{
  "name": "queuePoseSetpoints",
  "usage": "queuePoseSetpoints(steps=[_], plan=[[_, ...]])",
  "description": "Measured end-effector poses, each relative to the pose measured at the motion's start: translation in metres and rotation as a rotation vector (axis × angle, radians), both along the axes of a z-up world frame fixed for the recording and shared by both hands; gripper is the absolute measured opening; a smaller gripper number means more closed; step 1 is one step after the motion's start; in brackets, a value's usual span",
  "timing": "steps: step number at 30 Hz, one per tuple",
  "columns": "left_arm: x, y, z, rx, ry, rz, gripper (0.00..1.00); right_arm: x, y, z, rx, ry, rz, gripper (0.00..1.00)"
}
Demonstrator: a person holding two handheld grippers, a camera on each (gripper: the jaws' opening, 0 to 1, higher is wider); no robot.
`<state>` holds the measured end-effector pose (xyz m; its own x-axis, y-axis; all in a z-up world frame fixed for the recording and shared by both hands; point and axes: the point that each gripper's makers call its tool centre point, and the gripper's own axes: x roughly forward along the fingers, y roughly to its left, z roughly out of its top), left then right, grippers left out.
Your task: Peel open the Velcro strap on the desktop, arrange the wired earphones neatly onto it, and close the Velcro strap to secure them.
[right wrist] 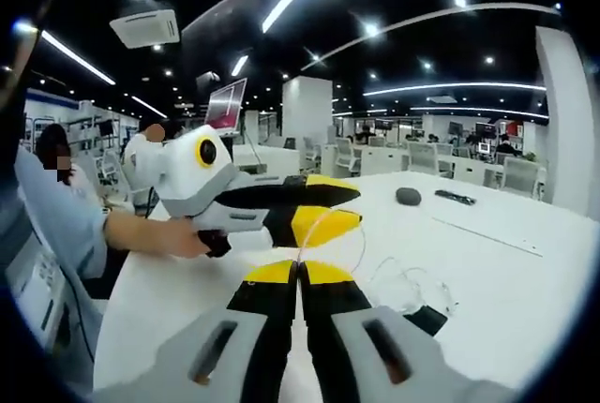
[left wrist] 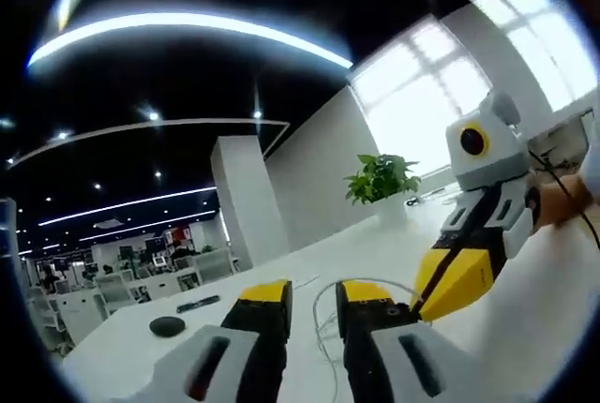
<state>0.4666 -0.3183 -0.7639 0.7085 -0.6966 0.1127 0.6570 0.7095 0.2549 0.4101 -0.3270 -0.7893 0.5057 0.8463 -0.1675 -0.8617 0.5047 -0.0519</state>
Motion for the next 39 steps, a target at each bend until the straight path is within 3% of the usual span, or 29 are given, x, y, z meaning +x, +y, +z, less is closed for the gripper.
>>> queuePoseSetpoints(steps=[9, 17, 23, 27, 33, 39], plan=[[-0.002, 0.010, 0.016, -0.032, -0.042, 0.018, 0.18, 0.007, -0.007, 0.007, 0.008, -0.028, -0.037, 0.04], [-0.008, 0.025, 0.043, -0.105, -0.108, 0.047, 0.09, -0.023, 0.016, 0.006, 0.057, 0.022, 0.120, 0.05], [-0.011, 0.030, 0.055, -0.138, -0.131, 0.047, 0.09, -0.028, 0.021, 0.002, 0.043, 0.019, 0.137, 0.05], [-0.011, 0.027, 0.054, -0.138, -0.115, 0.030, 0.11, -0.025, 0.019, 0.004, 0.050, 0.019, 0.124, 0.05], [-0.009, 0.021, 0.045, -0.114, -0.090, 0.021, 0.11, -0.013, 0.005, 0.020, 0.091, -0.019, 0.056, 0.04], [-0.017, 0.003, 0.030, -0.034, -0.086, -0.022, 0.11, 0.003, -0.013, 0.027, 0.117, -0.019, -0.021, 0.03]])
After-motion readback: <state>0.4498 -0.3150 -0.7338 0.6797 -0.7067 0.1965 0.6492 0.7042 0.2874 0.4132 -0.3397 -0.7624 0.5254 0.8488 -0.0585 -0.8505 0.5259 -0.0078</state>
